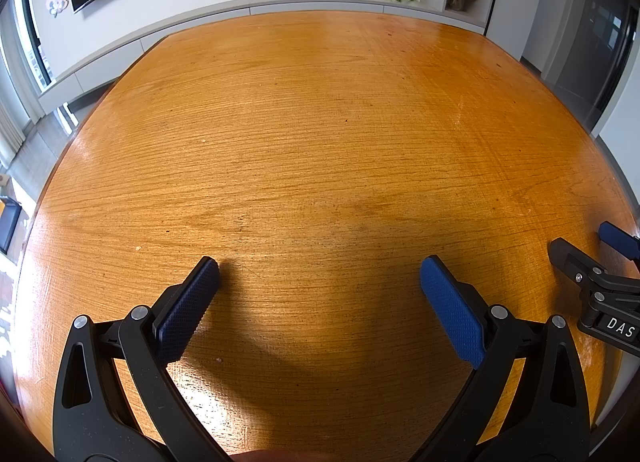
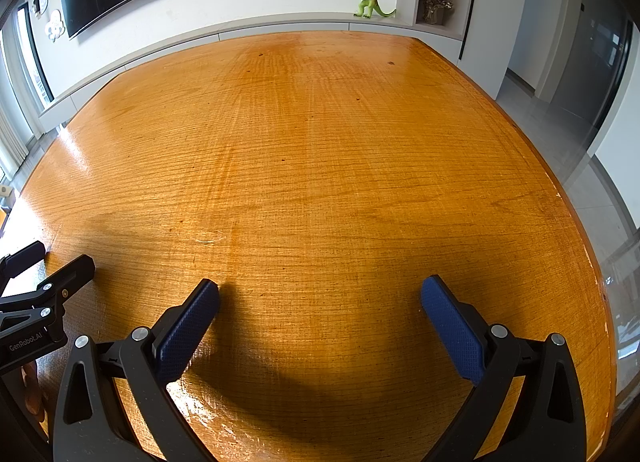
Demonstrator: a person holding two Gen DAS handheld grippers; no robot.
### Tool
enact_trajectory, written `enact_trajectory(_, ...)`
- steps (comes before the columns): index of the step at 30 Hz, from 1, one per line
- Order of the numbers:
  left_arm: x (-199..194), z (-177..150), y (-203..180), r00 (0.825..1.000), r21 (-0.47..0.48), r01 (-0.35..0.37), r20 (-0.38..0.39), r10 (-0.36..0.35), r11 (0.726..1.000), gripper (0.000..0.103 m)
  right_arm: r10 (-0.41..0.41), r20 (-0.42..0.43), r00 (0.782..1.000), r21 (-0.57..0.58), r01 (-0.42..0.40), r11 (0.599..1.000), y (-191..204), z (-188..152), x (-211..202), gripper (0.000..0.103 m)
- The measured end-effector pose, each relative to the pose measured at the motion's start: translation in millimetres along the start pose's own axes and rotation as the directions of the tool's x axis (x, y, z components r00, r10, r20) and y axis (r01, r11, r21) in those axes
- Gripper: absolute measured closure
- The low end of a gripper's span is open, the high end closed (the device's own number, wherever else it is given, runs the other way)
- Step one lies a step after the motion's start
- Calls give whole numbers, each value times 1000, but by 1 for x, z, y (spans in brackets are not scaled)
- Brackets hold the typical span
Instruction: Collect trash
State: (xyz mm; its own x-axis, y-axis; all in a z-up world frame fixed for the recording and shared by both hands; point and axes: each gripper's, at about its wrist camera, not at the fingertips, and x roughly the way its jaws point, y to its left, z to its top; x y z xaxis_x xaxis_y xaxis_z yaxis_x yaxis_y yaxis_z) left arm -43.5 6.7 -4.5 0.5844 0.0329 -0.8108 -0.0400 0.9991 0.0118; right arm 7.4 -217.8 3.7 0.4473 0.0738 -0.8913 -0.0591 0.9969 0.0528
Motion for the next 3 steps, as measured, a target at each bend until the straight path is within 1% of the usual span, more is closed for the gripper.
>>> enact_trajectory(3, 0, 0, 0, 1000, 0, 0, 0, 0, 1000, 6, 0, 0, 1000, 0, 0, 1000, 0, 0, 0, 2)
